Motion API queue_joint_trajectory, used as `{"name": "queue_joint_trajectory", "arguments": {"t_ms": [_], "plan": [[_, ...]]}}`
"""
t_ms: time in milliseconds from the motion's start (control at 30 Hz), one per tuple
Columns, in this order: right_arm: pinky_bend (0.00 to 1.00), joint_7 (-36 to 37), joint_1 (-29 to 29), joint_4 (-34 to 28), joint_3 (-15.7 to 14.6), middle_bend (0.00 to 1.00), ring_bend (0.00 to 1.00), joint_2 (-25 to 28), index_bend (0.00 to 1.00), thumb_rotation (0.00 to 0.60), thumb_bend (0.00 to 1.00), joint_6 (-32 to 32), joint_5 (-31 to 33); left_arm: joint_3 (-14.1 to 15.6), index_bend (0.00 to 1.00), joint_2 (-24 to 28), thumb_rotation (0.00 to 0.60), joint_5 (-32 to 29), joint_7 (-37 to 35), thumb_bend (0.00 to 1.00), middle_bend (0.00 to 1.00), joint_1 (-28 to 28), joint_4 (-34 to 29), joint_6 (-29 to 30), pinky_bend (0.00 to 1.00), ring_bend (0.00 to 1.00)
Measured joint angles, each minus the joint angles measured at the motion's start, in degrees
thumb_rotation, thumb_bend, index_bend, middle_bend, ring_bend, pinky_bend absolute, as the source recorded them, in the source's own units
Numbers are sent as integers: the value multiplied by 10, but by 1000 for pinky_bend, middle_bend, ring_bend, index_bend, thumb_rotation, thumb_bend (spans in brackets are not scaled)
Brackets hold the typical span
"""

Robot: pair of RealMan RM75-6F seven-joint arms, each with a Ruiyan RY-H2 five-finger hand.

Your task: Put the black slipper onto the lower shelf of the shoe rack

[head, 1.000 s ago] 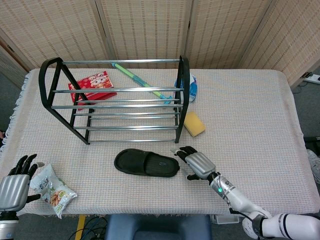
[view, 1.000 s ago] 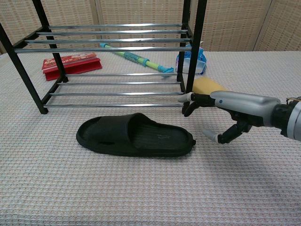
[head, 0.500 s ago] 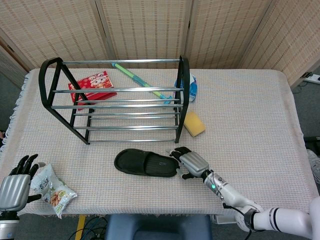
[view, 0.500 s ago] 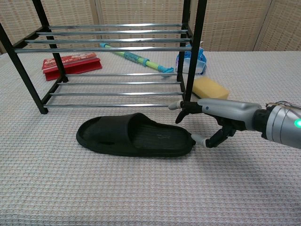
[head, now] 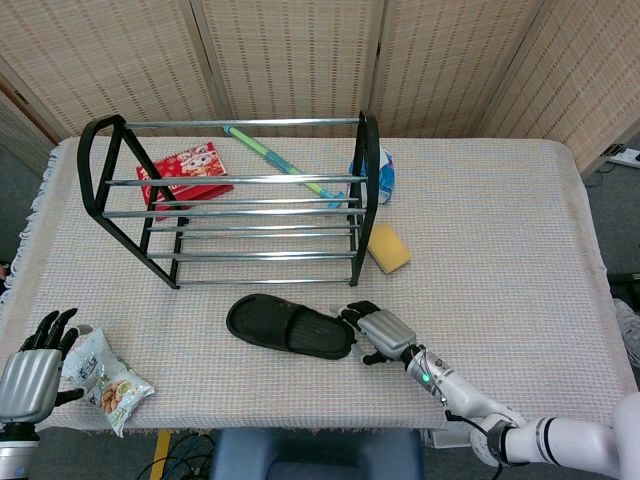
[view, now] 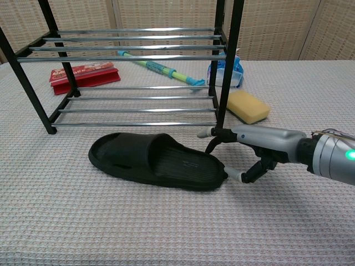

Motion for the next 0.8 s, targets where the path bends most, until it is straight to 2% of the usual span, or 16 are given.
{"name": "queue_joint_trajectory", "arguments": {"t_ms": [400,800], "plan": [[65,16,-8,-48,-24,179,116,10,0,600,559,12,-42,1,307,3,600,6,-3,167,136,1,0,3,324,98],[65,34,14,-72,-26,179,116,-14,0,600,559,-6,-71,2,308,9,600,9,-9,167,136,8,-2,14,325,99]]}}
